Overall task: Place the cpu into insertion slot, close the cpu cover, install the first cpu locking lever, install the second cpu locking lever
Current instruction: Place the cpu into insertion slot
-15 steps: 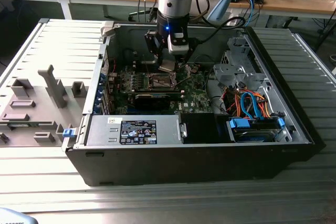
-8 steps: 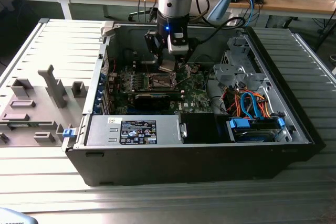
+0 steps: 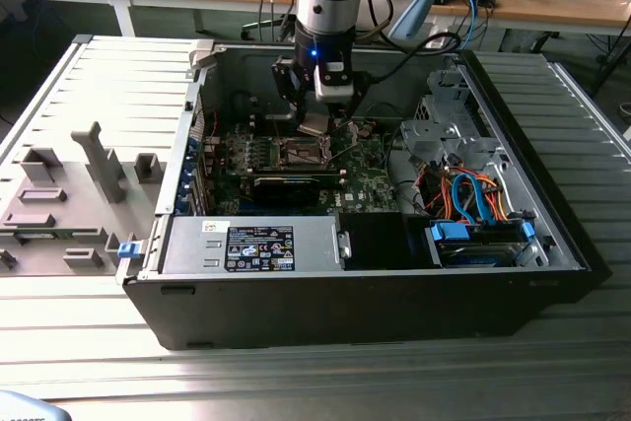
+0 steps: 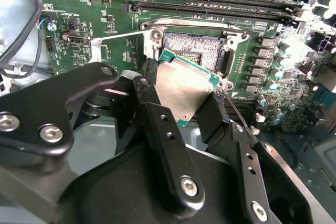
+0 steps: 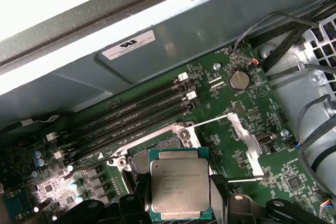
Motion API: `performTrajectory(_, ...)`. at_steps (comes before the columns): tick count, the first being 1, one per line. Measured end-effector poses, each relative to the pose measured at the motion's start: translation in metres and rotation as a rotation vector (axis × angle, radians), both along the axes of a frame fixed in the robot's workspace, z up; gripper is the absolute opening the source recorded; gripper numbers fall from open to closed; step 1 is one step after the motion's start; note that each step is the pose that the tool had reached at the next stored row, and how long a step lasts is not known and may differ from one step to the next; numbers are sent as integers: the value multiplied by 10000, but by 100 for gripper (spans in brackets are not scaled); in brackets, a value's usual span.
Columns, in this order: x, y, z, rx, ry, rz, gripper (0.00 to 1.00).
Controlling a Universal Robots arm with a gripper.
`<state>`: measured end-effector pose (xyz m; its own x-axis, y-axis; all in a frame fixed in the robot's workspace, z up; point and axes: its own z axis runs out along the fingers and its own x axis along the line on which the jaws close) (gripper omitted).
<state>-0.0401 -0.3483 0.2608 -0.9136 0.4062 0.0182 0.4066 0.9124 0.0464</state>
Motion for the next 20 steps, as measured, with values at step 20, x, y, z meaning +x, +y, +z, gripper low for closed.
performTrajectory(20,0,0,-7,-3,0,-166,55)
